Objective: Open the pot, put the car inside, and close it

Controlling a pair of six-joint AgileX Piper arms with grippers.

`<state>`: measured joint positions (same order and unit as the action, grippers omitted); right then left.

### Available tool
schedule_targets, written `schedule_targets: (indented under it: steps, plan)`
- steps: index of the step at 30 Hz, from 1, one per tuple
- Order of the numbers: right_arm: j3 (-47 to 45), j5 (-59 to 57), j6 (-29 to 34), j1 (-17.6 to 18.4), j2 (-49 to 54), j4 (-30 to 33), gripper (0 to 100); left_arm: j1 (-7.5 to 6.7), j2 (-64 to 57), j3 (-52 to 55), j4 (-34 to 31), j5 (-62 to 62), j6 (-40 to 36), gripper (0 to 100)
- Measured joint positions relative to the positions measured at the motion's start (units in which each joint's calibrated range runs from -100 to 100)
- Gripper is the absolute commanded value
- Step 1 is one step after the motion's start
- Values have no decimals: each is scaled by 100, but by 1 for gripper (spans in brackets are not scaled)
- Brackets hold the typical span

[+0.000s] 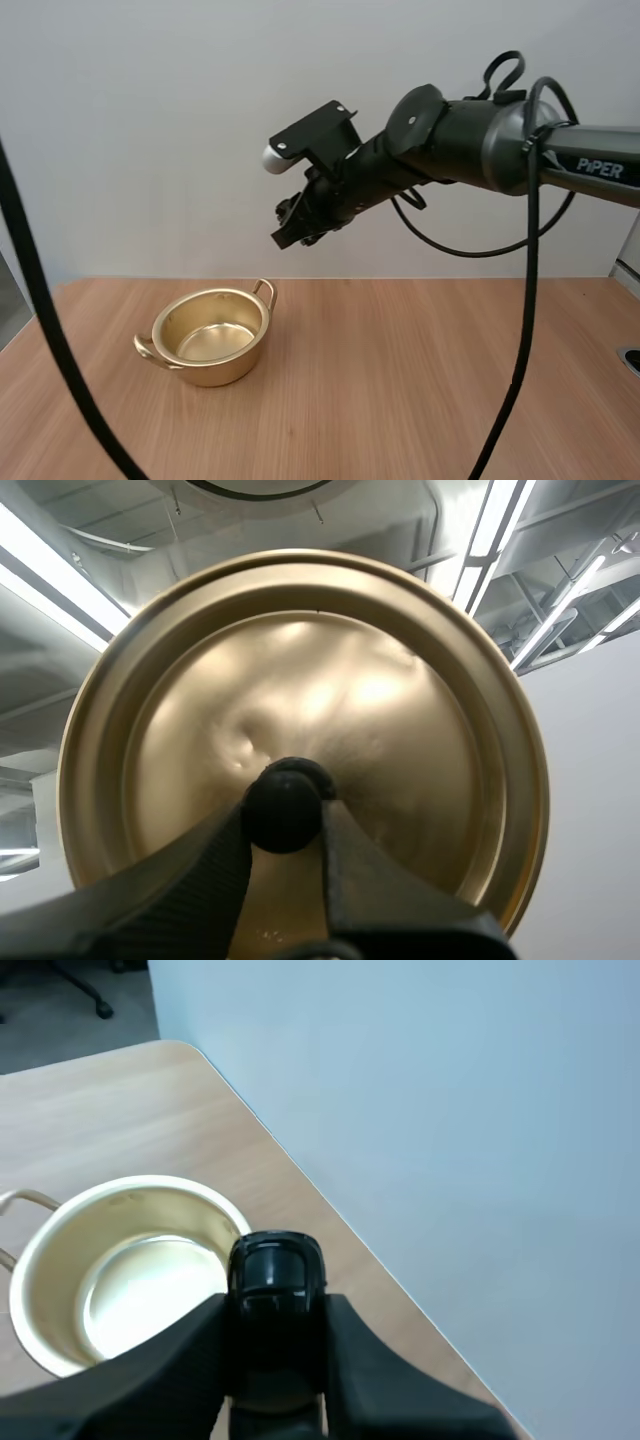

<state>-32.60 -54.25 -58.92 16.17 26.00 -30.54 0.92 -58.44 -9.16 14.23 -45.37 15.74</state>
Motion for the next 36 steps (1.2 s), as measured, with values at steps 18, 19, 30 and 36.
schedule_targets:
  steps: [18,19,30,36]
  plan:
    - [373,975,0,857,-2302,183,0,9,0,-103,-2,22,0,0]
    - [526,975,0,865,-2528,158,0,9,0,-103,-2,22,0,0]
    - [1033,985,0,1168,-3711,590,0,9,0,-103,-2,22,0,0]
    - [1033,1132,0,1168,-3964,833,0,9,0,-103,-2,-44,0,0]
